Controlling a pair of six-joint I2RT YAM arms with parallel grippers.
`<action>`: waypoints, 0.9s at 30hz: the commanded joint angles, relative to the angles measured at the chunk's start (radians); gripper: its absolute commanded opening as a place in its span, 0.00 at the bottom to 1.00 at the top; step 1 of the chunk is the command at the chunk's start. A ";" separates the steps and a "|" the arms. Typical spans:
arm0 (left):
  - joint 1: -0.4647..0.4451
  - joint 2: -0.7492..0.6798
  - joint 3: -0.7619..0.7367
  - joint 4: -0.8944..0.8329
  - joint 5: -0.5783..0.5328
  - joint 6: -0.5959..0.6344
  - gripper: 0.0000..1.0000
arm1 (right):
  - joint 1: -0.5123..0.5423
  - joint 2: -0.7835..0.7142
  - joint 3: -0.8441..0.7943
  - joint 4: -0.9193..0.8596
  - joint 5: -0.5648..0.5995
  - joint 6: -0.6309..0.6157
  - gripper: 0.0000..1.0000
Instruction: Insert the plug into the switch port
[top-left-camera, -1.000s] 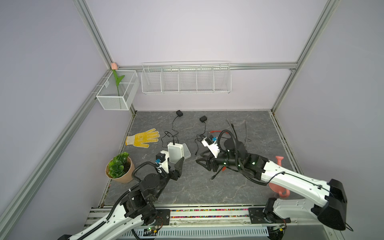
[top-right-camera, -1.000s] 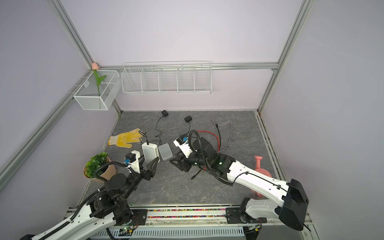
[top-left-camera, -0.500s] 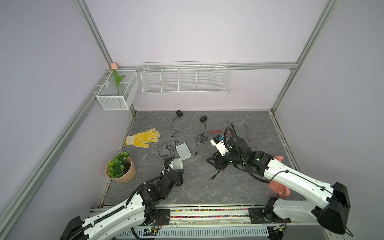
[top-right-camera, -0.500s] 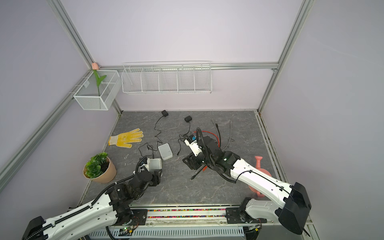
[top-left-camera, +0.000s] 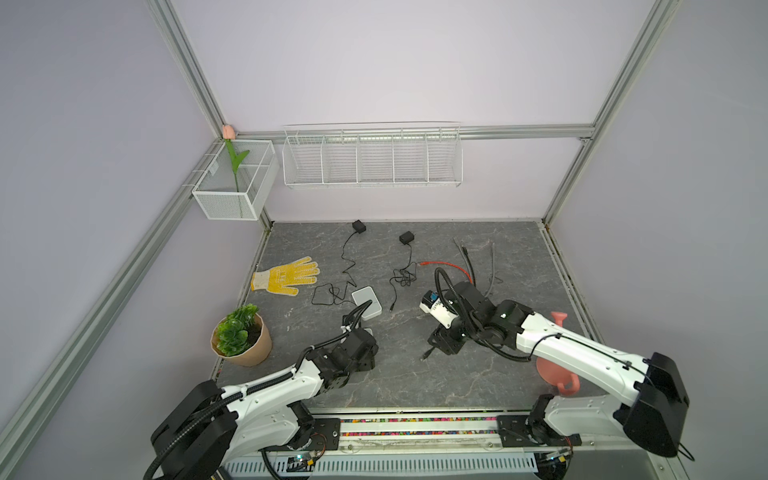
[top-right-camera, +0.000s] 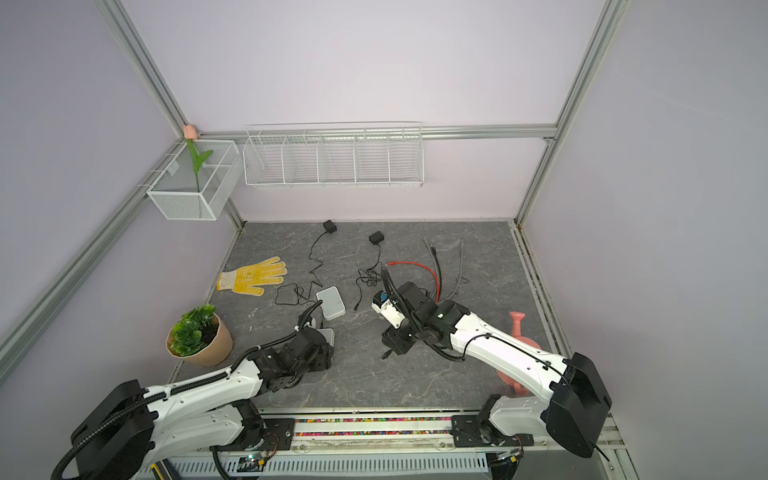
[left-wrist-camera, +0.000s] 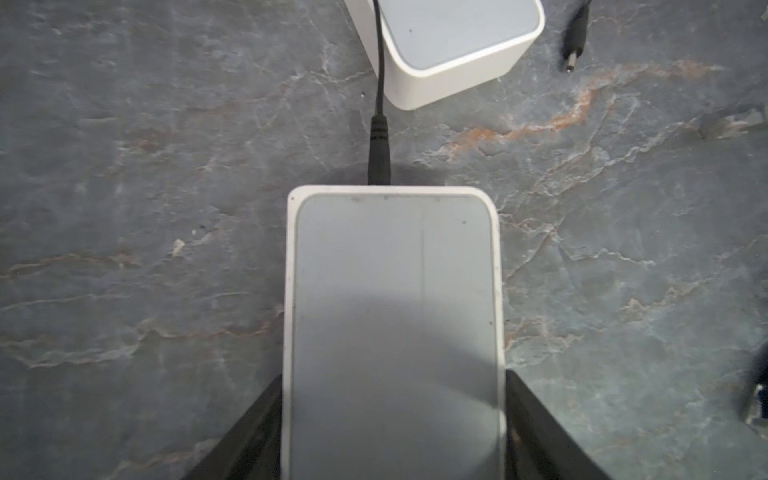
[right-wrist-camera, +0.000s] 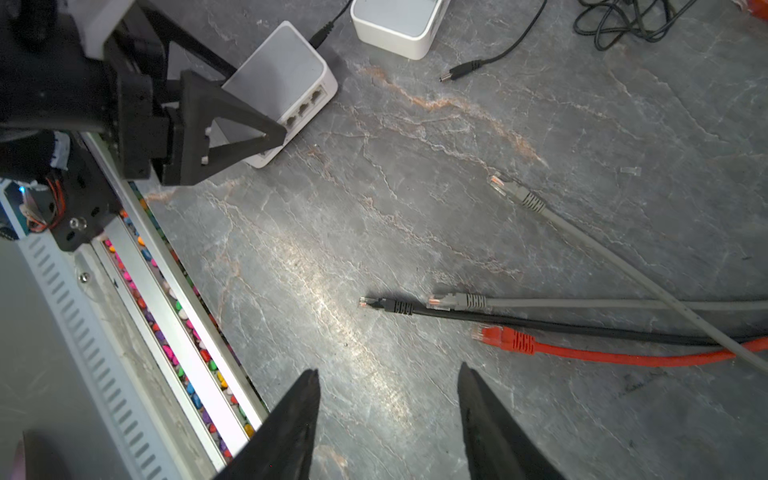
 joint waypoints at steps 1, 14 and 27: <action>0.001 0.054 0.008 -0.033 0.112 -0.021 0.00 | 0.007 -0.031 -0.057 0.028 -0.067 -0.130 0.58; 0.002 -0.135 0.063 -0.210 0.019 -0.009 0.67 | 0.081 0.134 -0.064 0.072 -0.031 -0.300 0.59; 0.020 -0.325 0.098 -0.327 -0.025 0.013 0.93 | 0.094 0.238 -0.036 0.130 0.152 -0.321 0.58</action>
